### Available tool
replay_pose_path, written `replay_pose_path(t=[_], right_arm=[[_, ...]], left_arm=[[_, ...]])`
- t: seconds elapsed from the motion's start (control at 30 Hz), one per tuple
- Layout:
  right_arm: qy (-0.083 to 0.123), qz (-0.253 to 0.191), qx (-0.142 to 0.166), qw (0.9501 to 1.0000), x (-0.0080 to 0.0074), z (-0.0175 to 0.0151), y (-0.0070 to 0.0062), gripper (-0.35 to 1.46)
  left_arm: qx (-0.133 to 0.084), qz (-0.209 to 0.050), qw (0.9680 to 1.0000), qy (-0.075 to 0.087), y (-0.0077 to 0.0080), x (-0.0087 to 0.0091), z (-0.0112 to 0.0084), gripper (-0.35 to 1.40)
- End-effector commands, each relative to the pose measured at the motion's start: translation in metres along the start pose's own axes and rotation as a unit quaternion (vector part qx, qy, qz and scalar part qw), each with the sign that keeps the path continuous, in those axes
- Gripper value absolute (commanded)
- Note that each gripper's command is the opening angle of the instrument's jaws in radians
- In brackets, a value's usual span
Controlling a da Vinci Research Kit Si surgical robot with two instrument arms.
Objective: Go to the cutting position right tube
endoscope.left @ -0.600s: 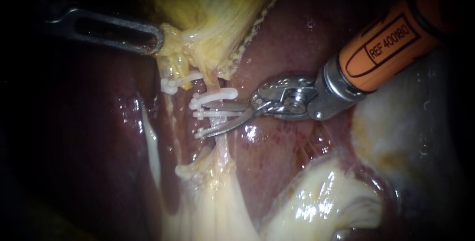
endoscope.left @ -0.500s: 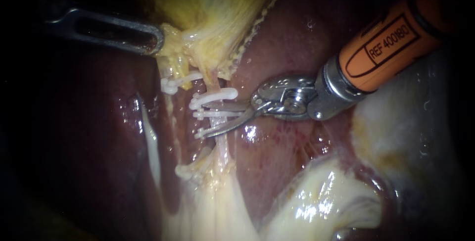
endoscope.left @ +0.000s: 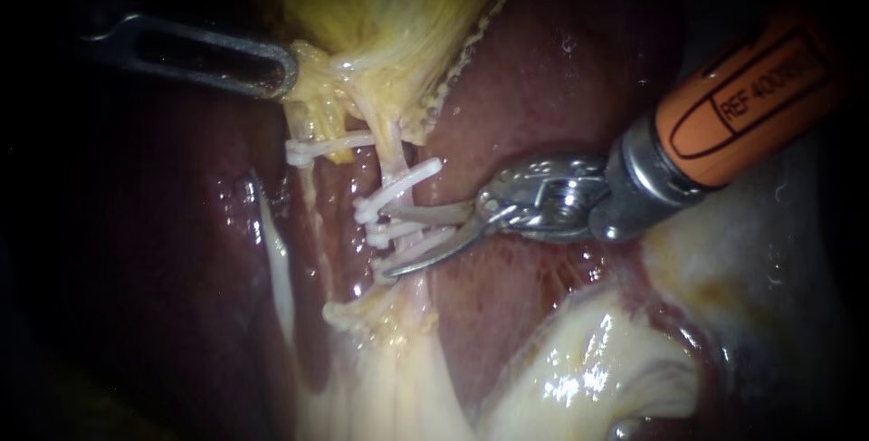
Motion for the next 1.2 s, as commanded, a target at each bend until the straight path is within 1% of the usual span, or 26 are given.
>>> replay_pose_path(t=[0.03, 0.2, 0.33, 0.43, 0.57, 0.67, 0.8, 0.9, 0.97, 1.03, 1.1, 1.2], right_arm=[[0.0, 0.0, 0.002, 1.0, 0.0, -0.0005, -0.0002, 1.27], [0.001, 0.0, 0.004, 1.0, -0.0005, -0.0024, -0.0006, 1.23], [0.0, 0.0, 0.005, 1.0, -0.0009, -0.0032, -0.0003, 1.2], [0.0, 0.0, 0.005, 1.0, -0.0011, -0.0032, 0.0002, 1.18], [0.002, 0.001, 0.0, 1.0, -0.0015, -0.003, 0.0015, 1.18], [0.004, 0.005, -0.003, 1.0, -0.0015, -0.0028, 0.0025, 1.18], [0.004, 0.011, -0.005, 0.9999, -0.0013, -0.0023, 0.0035, 1.22], [0.005, 0.023, -0.007, 0.9997, -0.0011, -0.0014, 0.004, 1.22], [0.009, 0.029, -0.006, 0.9995, -0.0011, -0.0007, 0.0042, 1.22], [0.018, 0.043, -0.005, 0.9989, -0.001, 0.0001, 0.0045, 1.23], [0.025, 0.054, 0.003, 0.9983, -0.0009, 0.0008, 0.0048, 1.23], [0.025, 0.061, 0.013, 0.9977, -0.0009, 0.0017, 0.005, 1.23]], left_arm=[[0.0, 0.0, 1.0, 0.0, 0.0, 0.0, 0.0, -0.35], [0.0, 0.0, 1.0, 0.0, 0.0, 0.0, 0.0, -0.35], [0.0, 0.0, 1.0, 0.0, 0.0, 0.0, 0.0, -0.35], [0.001, 0.0, 1.0, 0.0, 0.0, 0.0, 0.0, -0.35], [0.001, 0.0, 1.0, 0.0, 0.0, 0.0, -0.0001, -0.35], [0.001, 0.0, 1.0, 0.0, 0.0, 0.0, -0.0002, -0.35], [0.001, 0.0, 1.0, 0.0, 0.0, 0.0, -0.0002, -0.35], [0.001, 0.0, 1.0, 0.0, -0.0001, 0.0, -0.0002, -0.35], [0.001, 0.0, 1.0, 0.0, -0.0001, 0.0, -0.0002, -0.35], [0.001, 0.0, 1.0, 0.0, -0.0001, 0.0, -0.0002, -0.35], [0.001, 0.0, 1.0, 0.0, -0.0001, 0.0, -0.0002, -0.35], [0.0, 0.0, 1.0, 0.0, -0.0001, 0.0, -0.0002, -0.35]])
